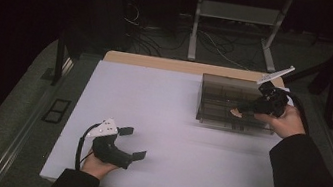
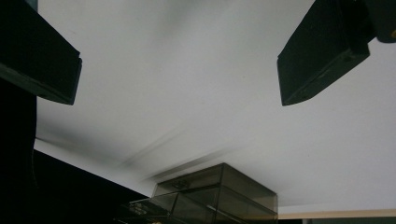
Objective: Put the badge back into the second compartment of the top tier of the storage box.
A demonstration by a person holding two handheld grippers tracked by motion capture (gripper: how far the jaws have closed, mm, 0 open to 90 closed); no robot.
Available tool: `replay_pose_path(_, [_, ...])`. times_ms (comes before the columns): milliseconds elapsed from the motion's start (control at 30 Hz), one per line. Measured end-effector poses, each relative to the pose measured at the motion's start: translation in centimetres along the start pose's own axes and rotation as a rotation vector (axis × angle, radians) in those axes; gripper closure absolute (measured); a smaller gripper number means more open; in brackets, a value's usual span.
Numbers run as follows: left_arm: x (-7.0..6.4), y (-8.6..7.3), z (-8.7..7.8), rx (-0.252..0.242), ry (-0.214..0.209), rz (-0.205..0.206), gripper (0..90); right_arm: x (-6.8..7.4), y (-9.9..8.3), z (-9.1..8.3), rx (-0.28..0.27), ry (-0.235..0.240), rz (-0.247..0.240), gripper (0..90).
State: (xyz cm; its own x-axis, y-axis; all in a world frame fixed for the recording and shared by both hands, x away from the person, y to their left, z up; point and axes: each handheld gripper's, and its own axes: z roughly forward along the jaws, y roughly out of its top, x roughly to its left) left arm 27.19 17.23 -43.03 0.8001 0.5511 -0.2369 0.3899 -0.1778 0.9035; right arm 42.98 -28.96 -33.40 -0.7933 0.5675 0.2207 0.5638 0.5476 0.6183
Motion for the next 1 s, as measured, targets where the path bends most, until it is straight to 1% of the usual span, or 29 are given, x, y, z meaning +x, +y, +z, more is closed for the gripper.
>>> replay_pose_path(267, [0.0, 0.0, 0.0, 0.003, -0.003, 0.002, 0.0, -0.3, 0.1, 0.8, 0.013, 0.004, 0.006, 87.1])
replay_pose_path(533, [0.0, 0.0, 0.0, 0.004, -0.004, 0.003, 0.0, -0.8, -0.1, 1.4, 0.031, 0.008, 0.029, 87.1])
replay_pose_path(600, [0.0, 0.0, 0.0, 0.005, -0.004, 0.003, 0.0, -1.0, -0.2, 1.5, 0.027, 0.015, 0.037, 87.1])
replay_pose_path(733, [0.0, 0.0, 0.0, 0.005, -0.005, 0.003, 0.0, -1.5, -0.4, 1.7, 0.031, 0.013, 0.053, 87.0])
replay_pose_path(867, [0.0, 0.0, 0.0, 0.006, -0.004, 0.003, 0.0, -1.7, -0.6, 1.8, 0.016, 0.033, 0.076, 86.8])
replay_pose_path(1000, [0.0, 0.0, 0.0, 0.007, -0.004, 0.003, 0.0, -1.7, -0.6, 1.8, 0.019, 0.035, 0.084, 86.2])
